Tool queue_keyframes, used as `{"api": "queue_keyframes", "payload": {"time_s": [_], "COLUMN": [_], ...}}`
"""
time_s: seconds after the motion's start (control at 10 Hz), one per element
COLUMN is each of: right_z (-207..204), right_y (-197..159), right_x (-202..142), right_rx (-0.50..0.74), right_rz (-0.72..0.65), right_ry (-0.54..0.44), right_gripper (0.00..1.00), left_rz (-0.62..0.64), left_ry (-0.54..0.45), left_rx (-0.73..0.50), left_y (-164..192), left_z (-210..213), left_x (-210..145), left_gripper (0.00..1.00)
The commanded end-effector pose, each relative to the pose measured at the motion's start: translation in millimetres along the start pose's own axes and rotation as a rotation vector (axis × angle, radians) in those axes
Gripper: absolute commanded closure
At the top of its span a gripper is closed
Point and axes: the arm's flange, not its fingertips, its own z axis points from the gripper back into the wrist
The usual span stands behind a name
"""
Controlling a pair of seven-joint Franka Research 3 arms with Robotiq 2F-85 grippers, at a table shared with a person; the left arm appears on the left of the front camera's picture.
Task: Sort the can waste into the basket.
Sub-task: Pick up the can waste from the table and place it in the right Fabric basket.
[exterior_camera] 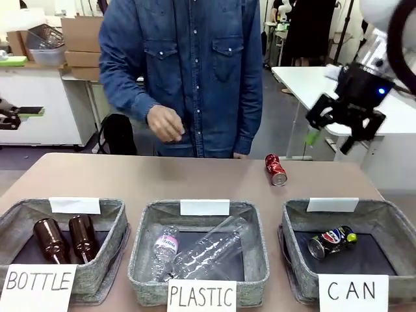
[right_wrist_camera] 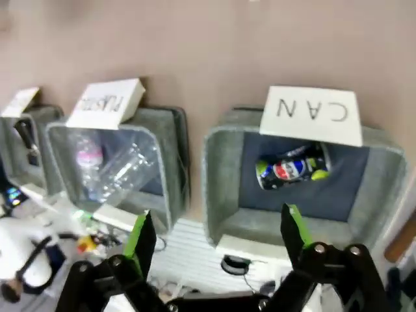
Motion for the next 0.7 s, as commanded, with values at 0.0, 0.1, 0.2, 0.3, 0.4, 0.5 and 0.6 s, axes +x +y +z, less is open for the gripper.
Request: {"api": "queue_keyframes", "payload": {"time_s": [0.0,0.1,0.2,0.3,0.4,0.5,0.6], "right_z": [6.7,6.7,6.7,3.9,-10.8,-27.2,-47.2], "right_y": [6.1,6.1,6.1,-0.2,3.3,8.1,9.2], "right_x": [-0.7,-0.7,-0.7,-3.2,32.8,65.8,95.8], "right_rx": [0.029,0.029,0.029,0.024,0.0,-0.016,-0.041], "right_rz": [0.0,0.0,0.0,0.016,0.081,0.149,0.134], "right_ry": [-0.024,-0.024,-0.024,0.001,-0.03,-0.08,-0.106], "right_gripper": [0.0,0.0,0.0,0.0,0.0,0.0,0.0], "left_rz": [0.014,0.014,0.014,0.014,0.014,0.014,0.014], "left_ry": [-0.004,-0.004,-0.004,-0.004,-0.004,-0.004,-0.004], "left_rx": [0.003,0.003,0.003,0.003,0.003,0.003,0.003], "left_y": [-3.7,-3.7,-3.7,-3.7,-3.7,-3.7,-3.7], "left_z": [0.6,0.6,0.6,0.6,0.6,0.6,0.6], "left_x": [-3.5,-3.5,-3.5,-3.5,-3.5,-3.5,-3.5], "left_gripper": [0.04,0.04,0.04,0.04,0.04,0.04,0.04]}}
